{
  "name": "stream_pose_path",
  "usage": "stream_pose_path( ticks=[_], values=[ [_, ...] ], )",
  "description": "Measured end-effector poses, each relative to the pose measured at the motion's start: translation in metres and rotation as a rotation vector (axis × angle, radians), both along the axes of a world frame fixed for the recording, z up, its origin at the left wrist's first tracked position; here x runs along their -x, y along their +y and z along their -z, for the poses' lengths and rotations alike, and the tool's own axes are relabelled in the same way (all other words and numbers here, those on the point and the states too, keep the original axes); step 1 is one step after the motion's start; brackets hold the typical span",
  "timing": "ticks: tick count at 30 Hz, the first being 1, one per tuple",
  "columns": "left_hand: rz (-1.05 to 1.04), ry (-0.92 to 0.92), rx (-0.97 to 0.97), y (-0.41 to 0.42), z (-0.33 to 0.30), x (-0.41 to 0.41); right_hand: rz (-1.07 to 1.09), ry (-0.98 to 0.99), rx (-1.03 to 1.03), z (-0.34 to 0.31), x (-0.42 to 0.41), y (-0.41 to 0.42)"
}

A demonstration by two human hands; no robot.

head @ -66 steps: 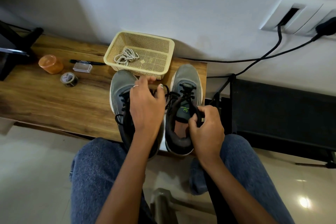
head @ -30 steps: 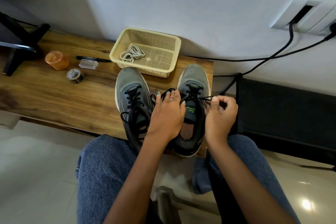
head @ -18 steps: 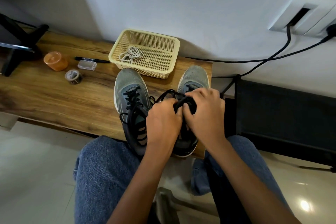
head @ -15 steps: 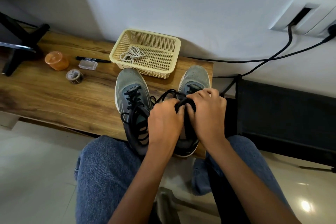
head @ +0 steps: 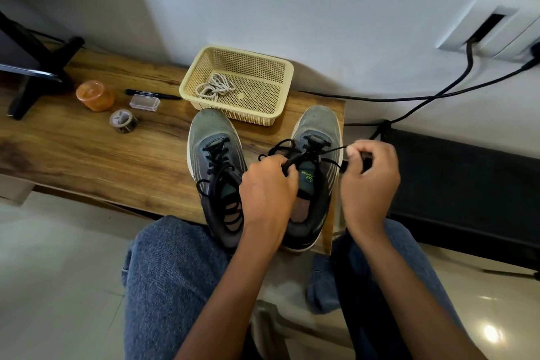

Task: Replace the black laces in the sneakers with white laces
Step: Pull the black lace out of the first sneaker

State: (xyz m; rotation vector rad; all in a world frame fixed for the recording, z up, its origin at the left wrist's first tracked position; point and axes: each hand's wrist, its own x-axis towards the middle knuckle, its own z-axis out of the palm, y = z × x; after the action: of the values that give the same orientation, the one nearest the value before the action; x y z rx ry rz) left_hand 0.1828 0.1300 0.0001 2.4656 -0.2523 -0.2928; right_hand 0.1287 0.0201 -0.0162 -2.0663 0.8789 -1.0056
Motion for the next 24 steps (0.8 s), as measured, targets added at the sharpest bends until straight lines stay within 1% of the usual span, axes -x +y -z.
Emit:
stream_pose_path(
  ticks=[2,4,6,8,10,12,13,16,22,24],
  values=[
    [0.0,0.001,0.005,0.0,0.001,0.0,0.032,0.023,-0.073,-0.005,0.002,-0.007],
    [-0.001,0.002,0.008,0.0,0.002,0.0,-0.016,0.145,-0.09,-0.007,0.003,-0.012],
    [0.007,0.003,0.011,0.0,0.003,0.0,-0.101,0.27,-0.062,-0.011,0.002,-0.011],
    [0.022,-0.006,0.007,0.0,0.002,0.001,-0.214,0.365,0.047,-0.015,-0.001,-0.005],
    [0.028,-0.014,0.009,0.0,0.002,0.001,-0.303,0.476,0.207,-0.014,-0.006,0.002],
    [0.028,-0.016,0.012,0.0,0.003,0.001,-0.323,0.594,0.336,-0.006,-0.011,0.008],
    [0.027,-0.015,0.012,0.0,0.003,0.001,-0.32,0.627,0.367,-0.001,-0.012,0.01],
    [0.025,-0.016,0.013,0.0,0.005,0.0,-0.3,0.597,0.409,0.009,-0.014,0.012],
    [-0.013,0.004,0.022,-0.001,0.005,-0.003,-0.295,0.378,0.422,0.007,-0.01,0.013],
    [-0.023,-0.003,0.023,0.0,0.005,-0.004,-0.257,0.308,0.387,0.002,-0.006,0.011]
  ],
)
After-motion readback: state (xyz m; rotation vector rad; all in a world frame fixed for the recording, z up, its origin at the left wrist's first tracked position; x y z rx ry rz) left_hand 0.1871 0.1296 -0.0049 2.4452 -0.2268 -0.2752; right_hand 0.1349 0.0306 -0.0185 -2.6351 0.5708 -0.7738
